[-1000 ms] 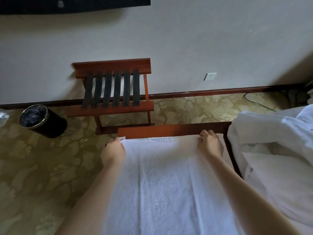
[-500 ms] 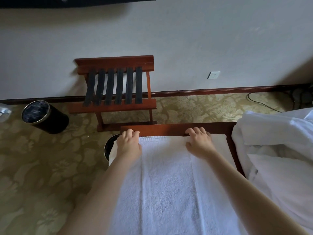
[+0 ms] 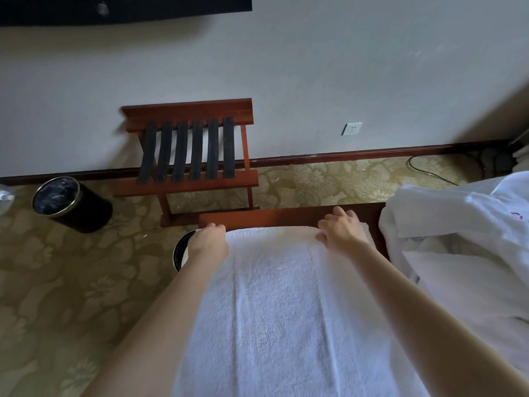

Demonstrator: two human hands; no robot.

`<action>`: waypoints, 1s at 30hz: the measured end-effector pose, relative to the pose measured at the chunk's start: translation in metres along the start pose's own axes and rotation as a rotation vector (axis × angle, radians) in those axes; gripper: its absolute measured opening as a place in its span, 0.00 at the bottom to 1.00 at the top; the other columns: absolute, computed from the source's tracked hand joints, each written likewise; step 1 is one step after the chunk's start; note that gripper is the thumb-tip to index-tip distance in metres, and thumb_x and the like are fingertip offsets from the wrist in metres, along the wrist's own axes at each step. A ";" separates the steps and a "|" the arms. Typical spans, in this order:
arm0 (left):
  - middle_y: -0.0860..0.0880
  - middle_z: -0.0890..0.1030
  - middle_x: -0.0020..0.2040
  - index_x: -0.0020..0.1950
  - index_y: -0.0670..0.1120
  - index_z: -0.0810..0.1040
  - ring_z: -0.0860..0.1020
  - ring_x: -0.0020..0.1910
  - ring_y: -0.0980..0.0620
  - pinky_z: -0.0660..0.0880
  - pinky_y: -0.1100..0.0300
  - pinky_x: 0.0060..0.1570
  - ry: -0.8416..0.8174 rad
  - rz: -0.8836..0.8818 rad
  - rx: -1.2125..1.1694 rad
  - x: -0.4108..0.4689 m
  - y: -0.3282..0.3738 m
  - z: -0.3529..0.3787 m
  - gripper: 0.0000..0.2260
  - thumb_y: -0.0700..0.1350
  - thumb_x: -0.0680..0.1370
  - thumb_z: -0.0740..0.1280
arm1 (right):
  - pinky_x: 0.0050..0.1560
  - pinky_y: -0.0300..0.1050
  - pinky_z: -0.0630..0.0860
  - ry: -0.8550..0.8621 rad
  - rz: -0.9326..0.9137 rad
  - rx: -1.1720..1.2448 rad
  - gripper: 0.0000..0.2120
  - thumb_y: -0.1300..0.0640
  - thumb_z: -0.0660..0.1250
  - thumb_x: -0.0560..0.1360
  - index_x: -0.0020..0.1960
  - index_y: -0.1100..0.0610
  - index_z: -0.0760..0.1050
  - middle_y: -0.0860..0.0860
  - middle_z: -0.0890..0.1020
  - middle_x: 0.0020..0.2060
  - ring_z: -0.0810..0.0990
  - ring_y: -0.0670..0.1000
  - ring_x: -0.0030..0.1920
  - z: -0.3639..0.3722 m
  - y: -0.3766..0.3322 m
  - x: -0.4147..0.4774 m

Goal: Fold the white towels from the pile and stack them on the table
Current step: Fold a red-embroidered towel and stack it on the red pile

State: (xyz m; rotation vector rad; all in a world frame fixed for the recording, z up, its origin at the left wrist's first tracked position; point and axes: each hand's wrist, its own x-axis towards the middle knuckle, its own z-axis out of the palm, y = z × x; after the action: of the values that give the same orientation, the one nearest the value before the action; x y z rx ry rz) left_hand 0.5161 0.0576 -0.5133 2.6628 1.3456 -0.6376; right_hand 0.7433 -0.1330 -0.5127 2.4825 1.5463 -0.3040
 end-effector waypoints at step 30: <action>0.41 0.79 0.56 0.66 0.42 0.70 0.80 0.52 0.43 0.80 0.52 0.47 0.376 -0.036 -0.183 -0.114 -0.018 -0.119 0.13 0.39 0.81 0.60 | 0.46 0.51 0.68 0.466 0.320 0.395 0.10 0.57 0.61 0.79 0.48 0.63 0.76 0.59 0.79 0.47 0.77 0.62 0.46 -0.131 0.010 -0.098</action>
State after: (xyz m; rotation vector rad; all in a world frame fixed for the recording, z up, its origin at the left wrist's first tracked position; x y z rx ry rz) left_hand 0.4810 0.0139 -0.3567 2.7001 1.4543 -0.0068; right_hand 0.7187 -0.1854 -0.3589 3.2398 1.2869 0.0329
